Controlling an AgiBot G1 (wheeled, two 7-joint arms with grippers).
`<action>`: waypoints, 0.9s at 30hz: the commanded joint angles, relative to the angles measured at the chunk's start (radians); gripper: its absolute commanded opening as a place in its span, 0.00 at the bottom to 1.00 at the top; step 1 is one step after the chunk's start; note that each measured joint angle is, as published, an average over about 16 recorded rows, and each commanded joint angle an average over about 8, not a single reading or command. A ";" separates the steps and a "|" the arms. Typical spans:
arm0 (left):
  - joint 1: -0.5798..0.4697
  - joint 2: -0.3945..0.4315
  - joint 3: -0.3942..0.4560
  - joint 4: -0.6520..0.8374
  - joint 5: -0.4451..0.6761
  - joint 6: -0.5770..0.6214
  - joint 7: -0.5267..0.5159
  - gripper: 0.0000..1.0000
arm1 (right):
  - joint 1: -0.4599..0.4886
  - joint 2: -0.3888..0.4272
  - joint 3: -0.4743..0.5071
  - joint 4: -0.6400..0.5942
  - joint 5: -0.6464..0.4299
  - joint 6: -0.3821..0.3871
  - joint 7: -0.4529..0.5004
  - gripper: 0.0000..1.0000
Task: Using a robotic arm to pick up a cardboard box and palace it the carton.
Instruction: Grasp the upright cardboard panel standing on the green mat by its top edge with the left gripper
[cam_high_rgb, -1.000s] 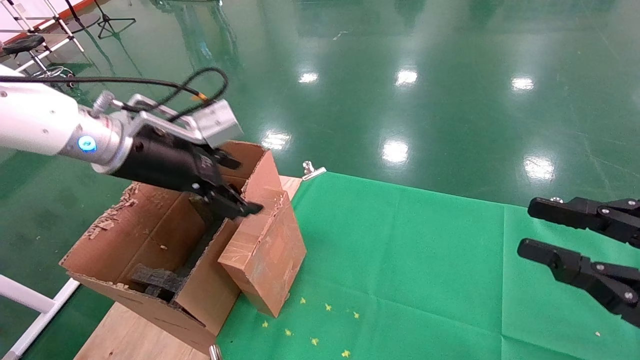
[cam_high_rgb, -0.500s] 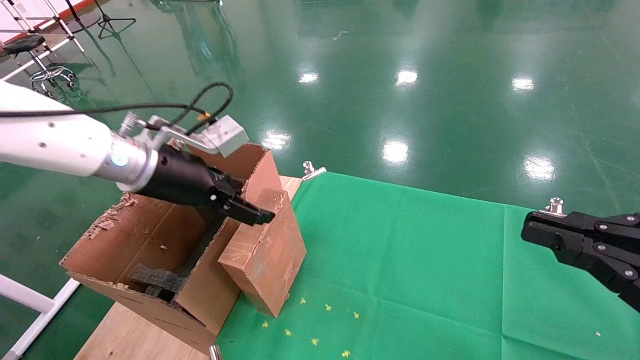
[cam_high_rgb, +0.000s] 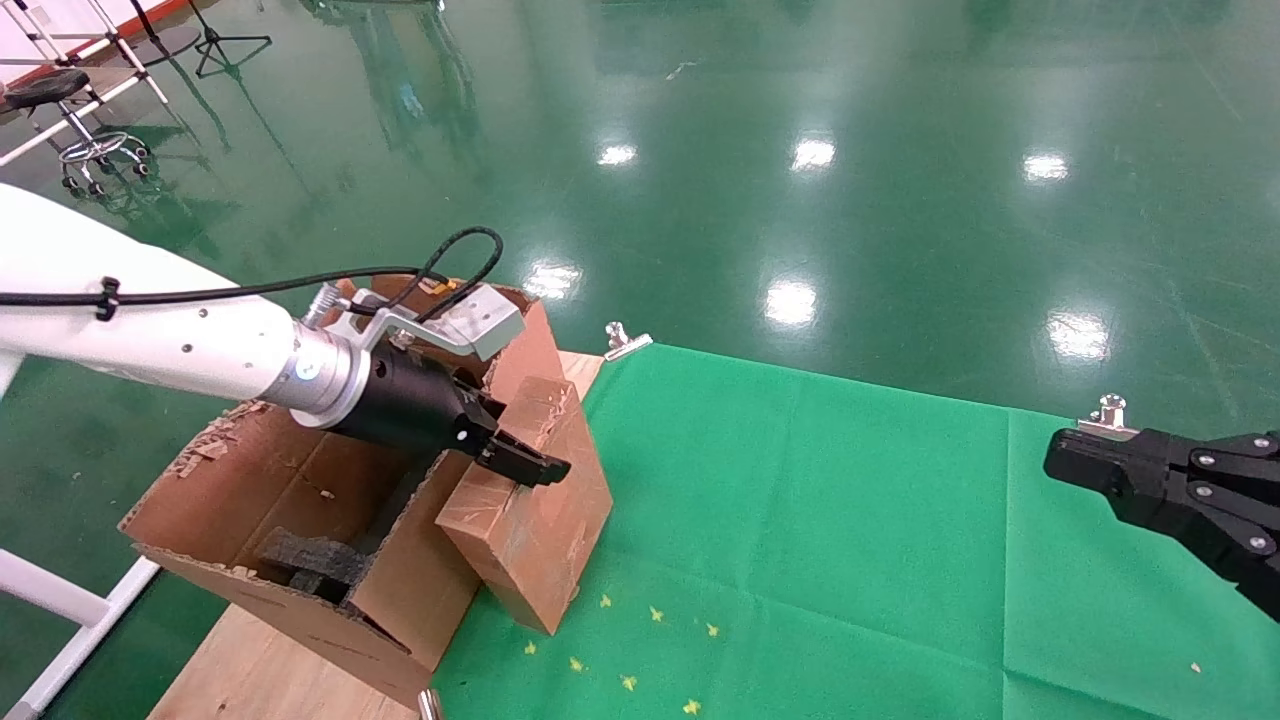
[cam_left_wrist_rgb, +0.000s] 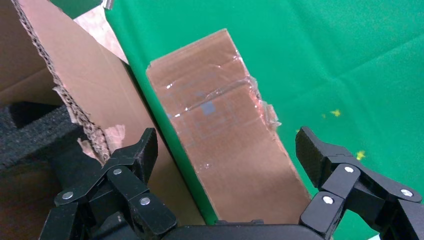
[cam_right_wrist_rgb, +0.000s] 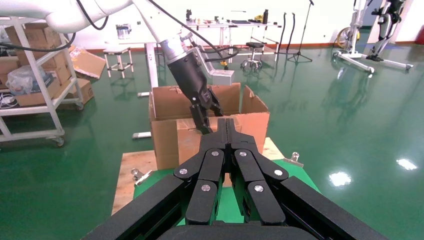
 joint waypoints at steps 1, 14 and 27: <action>0.006 0.002 0.000 0.008 0.002 -0.011 0.001 0.98 | 0.000 0.000 0.000 0.000 0.000 0.000 0.000 0.42; 0.008 0.002 -0.001 0.010 0.003 -0.015 0.003 0.00 | 0.000 0.000 0.000 0.000 0.000 0.000 0.000 1.00; 0.005 0.001 -0.001 0.007 0.000 -0.009 0.002 0.00 | 0.000 0.000 0.000 0.000 0.000 0.000 0.000 1.00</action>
